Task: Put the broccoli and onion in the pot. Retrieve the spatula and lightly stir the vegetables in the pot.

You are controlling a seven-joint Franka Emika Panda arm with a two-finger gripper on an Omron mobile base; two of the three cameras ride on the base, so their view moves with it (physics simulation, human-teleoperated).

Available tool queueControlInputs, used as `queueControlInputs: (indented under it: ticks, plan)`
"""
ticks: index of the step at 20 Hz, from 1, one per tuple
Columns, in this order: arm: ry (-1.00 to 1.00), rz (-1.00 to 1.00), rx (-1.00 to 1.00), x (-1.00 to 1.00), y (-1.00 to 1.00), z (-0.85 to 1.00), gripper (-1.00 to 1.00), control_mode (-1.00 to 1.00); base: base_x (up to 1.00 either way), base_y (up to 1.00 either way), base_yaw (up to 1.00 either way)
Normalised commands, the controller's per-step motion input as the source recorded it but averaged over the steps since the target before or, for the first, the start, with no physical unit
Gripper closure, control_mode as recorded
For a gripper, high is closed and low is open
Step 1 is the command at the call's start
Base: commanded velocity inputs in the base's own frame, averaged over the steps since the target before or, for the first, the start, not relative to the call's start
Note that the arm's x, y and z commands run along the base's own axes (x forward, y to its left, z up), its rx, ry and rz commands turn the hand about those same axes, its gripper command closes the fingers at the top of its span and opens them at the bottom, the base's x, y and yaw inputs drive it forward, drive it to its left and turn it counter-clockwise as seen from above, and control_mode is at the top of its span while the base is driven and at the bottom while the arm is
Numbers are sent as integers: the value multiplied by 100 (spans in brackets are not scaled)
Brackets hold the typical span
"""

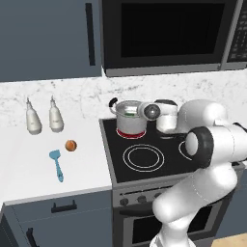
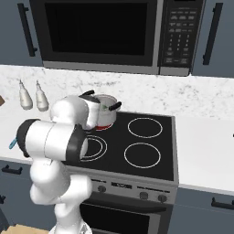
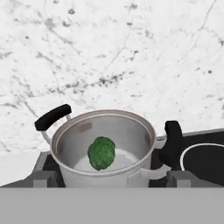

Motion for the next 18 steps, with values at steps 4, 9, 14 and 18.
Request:
queueControlInputs:
  ticks: [4, 9, 14, 18]
  plan:
    - [26, 0, 3, -71, 43, 100, -100, -100, 0, 0, 0]
    - [50, 0, 9, -32, 43, 100, -100, -100, 0, 0, 0]
    - [45, 0, 7, -28, 51, 100, -100, -100, 0, 0, 0]
    - [38, 0, 3, -31, 57, 100, -100, -100, 0, 0, 0]
